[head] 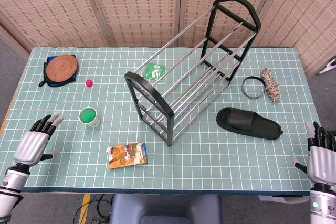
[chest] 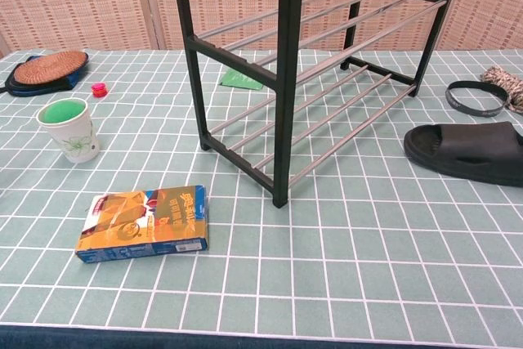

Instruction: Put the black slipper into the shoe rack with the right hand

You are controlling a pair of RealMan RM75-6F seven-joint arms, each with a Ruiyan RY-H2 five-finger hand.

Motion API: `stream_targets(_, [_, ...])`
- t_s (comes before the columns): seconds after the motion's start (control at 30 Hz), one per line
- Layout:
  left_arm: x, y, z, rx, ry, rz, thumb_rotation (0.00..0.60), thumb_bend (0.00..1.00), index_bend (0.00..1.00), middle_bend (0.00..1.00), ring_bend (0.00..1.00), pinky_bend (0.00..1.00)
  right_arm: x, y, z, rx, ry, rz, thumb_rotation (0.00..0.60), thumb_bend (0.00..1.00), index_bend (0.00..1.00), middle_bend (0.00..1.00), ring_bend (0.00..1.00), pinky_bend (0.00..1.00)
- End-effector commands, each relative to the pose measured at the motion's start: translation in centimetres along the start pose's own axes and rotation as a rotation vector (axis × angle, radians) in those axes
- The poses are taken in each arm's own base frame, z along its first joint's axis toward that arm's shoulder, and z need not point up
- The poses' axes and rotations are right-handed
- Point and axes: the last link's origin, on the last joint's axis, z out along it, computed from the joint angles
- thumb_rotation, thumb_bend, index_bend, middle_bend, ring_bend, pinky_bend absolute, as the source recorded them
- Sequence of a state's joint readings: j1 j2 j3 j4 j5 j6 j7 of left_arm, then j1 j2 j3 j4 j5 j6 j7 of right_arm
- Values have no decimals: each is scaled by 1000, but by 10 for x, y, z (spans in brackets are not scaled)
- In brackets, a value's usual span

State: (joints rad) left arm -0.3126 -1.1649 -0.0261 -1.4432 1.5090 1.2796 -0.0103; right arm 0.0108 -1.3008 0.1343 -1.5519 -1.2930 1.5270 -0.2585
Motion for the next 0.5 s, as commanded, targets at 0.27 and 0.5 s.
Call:
stream_targets(0.27, [-2, 0, 1, 1, -9, 8, 600, 262, 0, 22, 0, 107, -1, 0, 2, -7, -4, -9, 600, 155, 0, 0, 0, 36])
stream_targets(0.5, [0, -4, 2, 9, -8, -1, 600, 262, 0, 22, 0, 108, -4, -3, 6, -6, -20, -11, 600, 155, 0, 0, 0, 36])
